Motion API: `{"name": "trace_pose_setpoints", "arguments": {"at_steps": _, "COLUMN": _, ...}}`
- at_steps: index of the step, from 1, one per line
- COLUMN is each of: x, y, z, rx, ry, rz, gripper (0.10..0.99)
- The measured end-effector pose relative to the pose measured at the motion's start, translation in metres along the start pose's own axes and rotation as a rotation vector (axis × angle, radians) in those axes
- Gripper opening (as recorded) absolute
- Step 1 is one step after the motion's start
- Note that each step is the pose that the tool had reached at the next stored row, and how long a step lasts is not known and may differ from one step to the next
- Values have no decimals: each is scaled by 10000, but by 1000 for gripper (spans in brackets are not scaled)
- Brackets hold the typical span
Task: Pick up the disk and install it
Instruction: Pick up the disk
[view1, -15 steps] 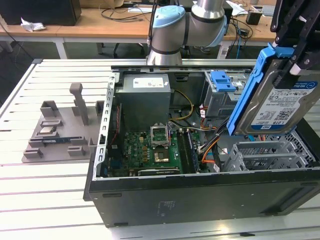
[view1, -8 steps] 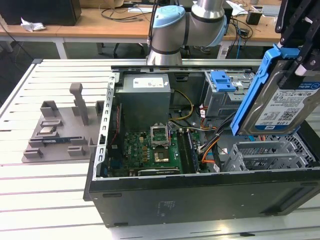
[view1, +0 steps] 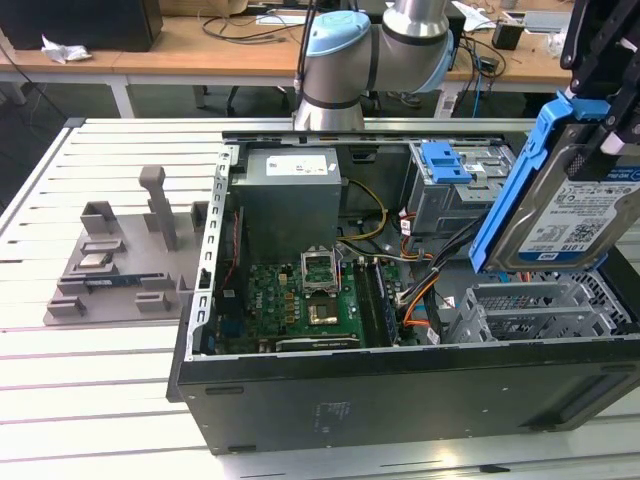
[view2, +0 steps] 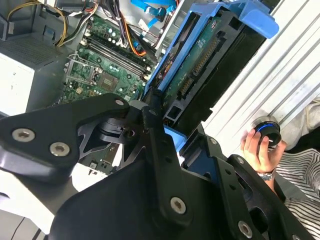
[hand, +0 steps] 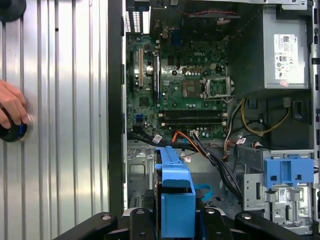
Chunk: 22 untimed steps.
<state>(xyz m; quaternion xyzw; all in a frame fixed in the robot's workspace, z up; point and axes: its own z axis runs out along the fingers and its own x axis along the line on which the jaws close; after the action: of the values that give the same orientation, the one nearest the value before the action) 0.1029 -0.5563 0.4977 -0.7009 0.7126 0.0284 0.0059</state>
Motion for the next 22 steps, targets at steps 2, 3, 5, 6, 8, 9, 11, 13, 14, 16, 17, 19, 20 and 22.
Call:
{"name": "trace_pose_setpoints", "arguments": {"at_steps": 2, "x": 0, "y": -27, "z": 13, "rx": 0, "ry": 0, "rz": -1, "gripper": 369}}
{"name": "trace_pose_setpoints", "arguments": {"at_steps": 3, "x": 1, "y": -38, "z": 25, "rx": -1, "ry": 0, "rz": 0, "gripper": 369}}
{"name": "trace_pose_setpoints", "arguments": {"at_steps": 5, "x": 1, "y": -55, "z": 49, "rx": 0, "ry": 2, "rz": 0, "gripper": 369}}
{"name": "trace_pose_setpoints", "arguments": {"at_steps": 6, "x": 2, "y": -65, "z": 62, "rx": 0, "ry": 1, "rz": 0, "gripper": 369}}
{"name": "trace_pose_setpoints", "arguments": {"at_steps": 8, "x": 3, "y": -76, "z": 79, "rx": 0, "ry": 2, "rz": 0, "gripper": 369}}
{"name": "trace_pose_setpoints", "arguments": {"at_steps": 9, "x": 3, "y": -82, "z": 90, "rx": 0, "ry": 1, "rz": 0, "gripper": 369}}
{"name": "trace_pose_setpoints", "arguments": {"at_steps": 11, "x": 4, "y": -96, "z": 110, "rx": 0, "ry": 0, "rz": 0, "gripper": 369}}
{"name": "trace_pose_setpoints", "arguments": {"at_steps": 13, "x": 7, "y": -117, "z": 133, "rx": 0, "ry": 1, "rz": 0, "gripper": 369}}
{"name": "trace_pose_setpoints", "arguments": {"at_steps": 14, "x": 9, "y": -126, "z": 143, "rx": 0, "ry": 0, "rz": 0, "gripper": 369}}
{"name": "trace_pose_setpoints", "arguments": {"at_steps": 16, "x": 11, "y": -148, "z": 165, "rx": 0, "ry": 1, "rz": -1, "gripper": 369}}
{"name": "trace_pose_setpoints", "arguments": {"at_steps": 17, "x": 12, "y": -156, "z": 173, "rx": 0, "ry": 1, "rz": -1, "gripper": 369}}
{"name": "trace_pose_setpoints", "arguments": {"at_steps": 19, "x": 14, "y": -174, "z": 195, "rx": 0, "ry": 2, "rz": 0, "gripper": 369}}
{"name": "trace_pose_setpoints", "arguments": {"at_steps": 20, "x": 14, "y": -186, "z": 202, "rx": 0, "ry": 1, "rz": -1, "gripper": 369}}
{"name": "trace_pose_setpoints", "arguments": {"at_steps": 22, "x": 14, "y": -187, "z": 202, "rx": 0, "ry": 2, "rz": 2, "gripper": 369}}
